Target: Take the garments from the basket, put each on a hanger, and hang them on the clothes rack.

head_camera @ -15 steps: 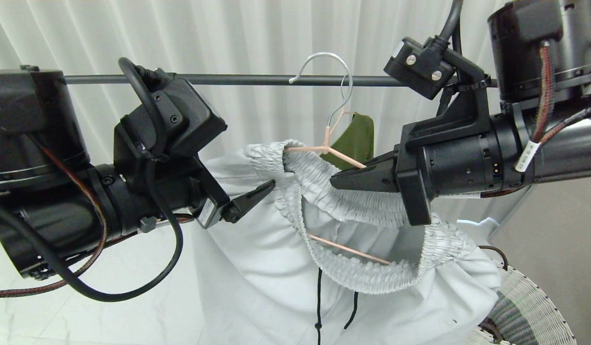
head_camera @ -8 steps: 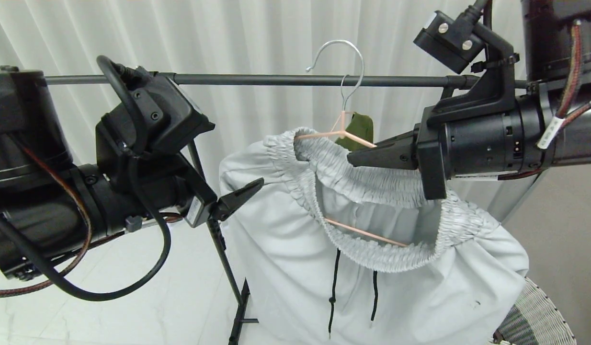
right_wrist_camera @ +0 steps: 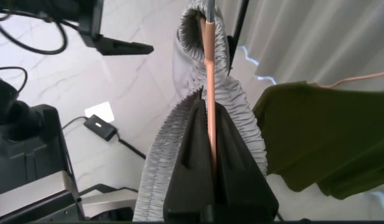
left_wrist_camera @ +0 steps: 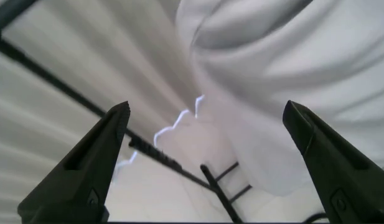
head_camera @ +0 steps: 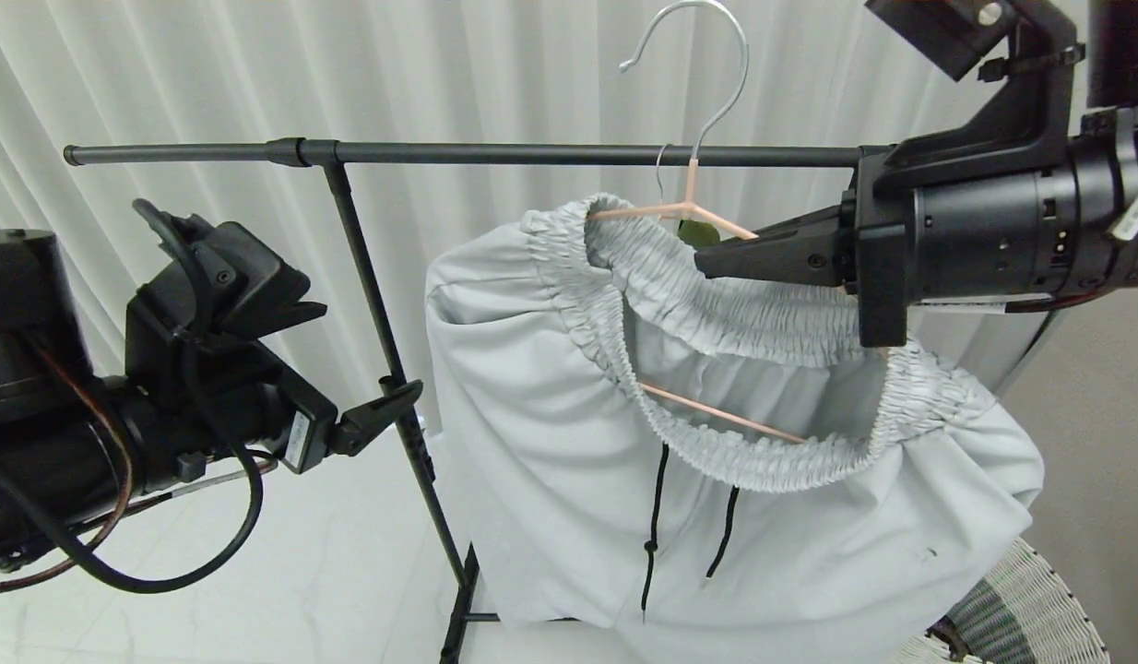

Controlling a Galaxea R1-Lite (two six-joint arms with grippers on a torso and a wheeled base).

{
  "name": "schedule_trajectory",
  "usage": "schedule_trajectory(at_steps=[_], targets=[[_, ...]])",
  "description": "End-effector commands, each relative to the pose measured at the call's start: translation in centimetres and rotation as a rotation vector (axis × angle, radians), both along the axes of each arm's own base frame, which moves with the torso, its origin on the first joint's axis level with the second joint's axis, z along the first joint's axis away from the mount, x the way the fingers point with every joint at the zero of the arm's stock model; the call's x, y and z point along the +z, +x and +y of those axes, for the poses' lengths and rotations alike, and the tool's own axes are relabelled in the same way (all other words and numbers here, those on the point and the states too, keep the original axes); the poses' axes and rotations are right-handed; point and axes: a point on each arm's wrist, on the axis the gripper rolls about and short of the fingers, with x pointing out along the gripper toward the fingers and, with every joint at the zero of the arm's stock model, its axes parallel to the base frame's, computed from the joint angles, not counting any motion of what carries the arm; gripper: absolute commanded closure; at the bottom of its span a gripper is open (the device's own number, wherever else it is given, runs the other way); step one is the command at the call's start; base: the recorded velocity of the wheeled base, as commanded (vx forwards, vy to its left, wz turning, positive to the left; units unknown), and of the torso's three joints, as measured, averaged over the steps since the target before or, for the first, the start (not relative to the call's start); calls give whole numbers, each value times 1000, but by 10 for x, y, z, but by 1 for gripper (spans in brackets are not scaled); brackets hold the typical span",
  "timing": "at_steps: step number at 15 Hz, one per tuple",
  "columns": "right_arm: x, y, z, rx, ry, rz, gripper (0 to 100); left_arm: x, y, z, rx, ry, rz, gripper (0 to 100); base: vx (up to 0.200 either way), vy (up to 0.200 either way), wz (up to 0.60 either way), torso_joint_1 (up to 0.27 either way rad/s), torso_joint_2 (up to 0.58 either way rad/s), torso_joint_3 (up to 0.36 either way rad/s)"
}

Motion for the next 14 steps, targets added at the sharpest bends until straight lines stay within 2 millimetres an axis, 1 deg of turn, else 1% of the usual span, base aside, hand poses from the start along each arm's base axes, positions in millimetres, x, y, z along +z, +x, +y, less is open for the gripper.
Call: schedule_trajectory(at_steps=[1,2,4,5,8,9,11,12,14], targets=[[5,-3,-3,12,12,-22,100,-13,16,14,12,-2,62,0,0,0,0,0,0,0],[6,-6,-4,39,15,-28,100,-16,20,16,-12,-9,76,0,0,0,0,0,0,0],[8,-11,-4,69,18,-39,100,-17,24,16,-31,-13,85,0,0,0,0,0,0,0],[11,-20,-3,99,26,-50,100,-18,30,14,-28,-22,85,0,0,0,0,0,0,0],[13,-28,0,131,33,-55,100,-18,40,12,-41,-36,36,0,0,0,0,0,0,0],[13,-28,0,131,33,-55,100,-18,41,11,-51,-37,33,100,0,0,0,0,0,0],[14,-28,0,128,33,-56,100,-21,44,11,-53,-36,34,100,0,0,0,0,0,0],[14,-27,0,120,32,-57,100,-24,43,16,-29,-34,44,100,0,0,0,0,0,0],[15,-26,-2,109,37,-60,100,-32,41,34,41,-20,60,100,0,0,0,0,0,0]])
